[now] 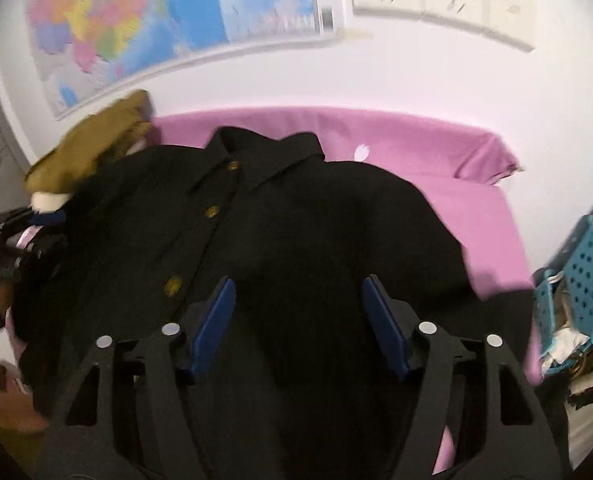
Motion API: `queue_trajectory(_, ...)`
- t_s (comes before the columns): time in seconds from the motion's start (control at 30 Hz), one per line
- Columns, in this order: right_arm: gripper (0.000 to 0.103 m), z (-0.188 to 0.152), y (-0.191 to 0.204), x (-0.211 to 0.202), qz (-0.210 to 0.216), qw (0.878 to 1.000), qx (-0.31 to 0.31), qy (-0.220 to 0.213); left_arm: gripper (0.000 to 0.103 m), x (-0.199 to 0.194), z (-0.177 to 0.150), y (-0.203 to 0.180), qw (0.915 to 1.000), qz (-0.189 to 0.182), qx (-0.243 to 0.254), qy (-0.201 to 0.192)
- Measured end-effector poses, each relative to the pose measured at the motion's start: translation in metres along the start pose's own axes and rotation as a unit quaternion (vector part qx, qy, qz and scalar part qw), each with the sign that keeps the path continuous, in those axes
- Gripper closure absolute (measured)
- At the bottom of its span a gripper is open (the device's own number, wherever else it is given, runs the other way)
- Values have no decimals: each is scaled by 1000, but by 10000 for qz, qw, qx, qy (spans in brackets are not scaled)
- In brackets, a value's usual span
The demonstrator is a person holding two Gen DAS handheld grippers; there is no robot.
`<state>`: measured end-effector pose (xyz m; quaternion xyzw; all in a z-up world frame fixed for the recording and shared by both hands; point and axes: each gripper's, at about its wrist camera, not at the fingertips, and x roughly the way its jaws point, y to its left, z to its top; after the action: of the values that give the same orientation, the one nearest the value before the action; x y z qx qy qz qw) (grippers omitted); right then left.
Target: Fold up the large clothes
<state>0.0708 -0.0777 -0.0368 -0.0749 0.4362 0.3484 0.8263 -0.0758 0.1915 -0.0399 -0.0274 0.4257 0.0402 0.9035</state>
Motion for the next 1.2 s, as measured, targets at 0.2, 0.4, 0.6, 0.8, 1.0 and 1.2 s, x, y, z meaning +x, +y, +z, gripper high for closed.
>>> queue_trajectory(0.2, 42, 47, 1, 82, -125, 9982, -141, 578, 39, 58, 30, -8, 9989, 186, 205, 367)
queue_trajectory(0.4, 101, 58, 3, 102, -286, 9969, -508, 532, 42, 88, 45, 3, 9984, 241, 152, 488)
queue_trajectory(0.6, 101, 71, -2, 102, -378, 9977, -505, 251, 44, 99, 58, 10, 9986, 282, 57, 434)
queue_trajectory(0.8, 54, 80, -38, 86, -139, 9998, -84, 117, 44, 102, 56, 6, 9985, 299, 156, 432)
queue_trajectory(1.0, 53, 82, -70, 116, -912, 9934, -226, 664, 44, 104, 59, 9, 9986, 238, 96, 468)
queue_trajectory(1.2, 101, 90, -64, 126, -1266, 9868, -865, 513, 44, 112, 62, 9, 9980, 284, 88, 554)
